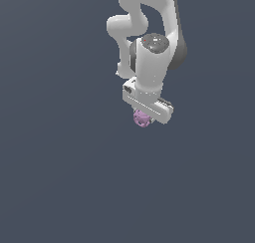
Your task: Pick up the object and move it to a goal position.
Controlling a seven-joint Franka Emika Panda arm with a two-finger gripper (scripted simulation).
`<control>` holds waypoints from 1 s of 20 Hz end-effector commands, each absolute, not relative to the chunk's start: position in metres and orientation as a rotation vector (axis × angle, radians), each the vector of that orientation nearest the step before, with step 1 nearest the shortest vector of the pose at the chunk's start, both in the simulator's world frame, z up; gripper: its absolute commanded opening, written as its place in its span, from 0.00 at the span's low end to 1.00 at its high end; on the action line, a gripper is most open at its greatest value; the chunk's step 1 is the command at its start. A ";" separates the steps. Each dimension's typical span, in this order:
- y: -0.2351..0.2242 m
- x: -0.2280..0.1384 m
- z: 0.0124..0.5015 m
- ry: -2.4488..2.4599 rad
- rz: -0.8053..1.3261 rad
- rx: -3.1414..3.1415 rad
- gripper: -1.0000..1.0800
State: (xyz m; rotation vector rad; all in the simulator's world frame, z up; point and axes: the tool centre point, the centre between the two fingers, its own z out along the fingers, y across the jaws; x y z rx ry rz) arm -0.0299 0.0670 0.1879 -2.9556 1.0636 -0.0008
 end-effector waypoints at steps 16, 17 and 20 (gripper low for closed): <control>0.177 -0.089 0.374 1.066 -0.004 -2.958 0.00; 0.183 -0.092 0.384 1.066 -0.004 -2.958 0.00; 0.199 -0.100 0.411 1.065 -0.003 -2.957 0.00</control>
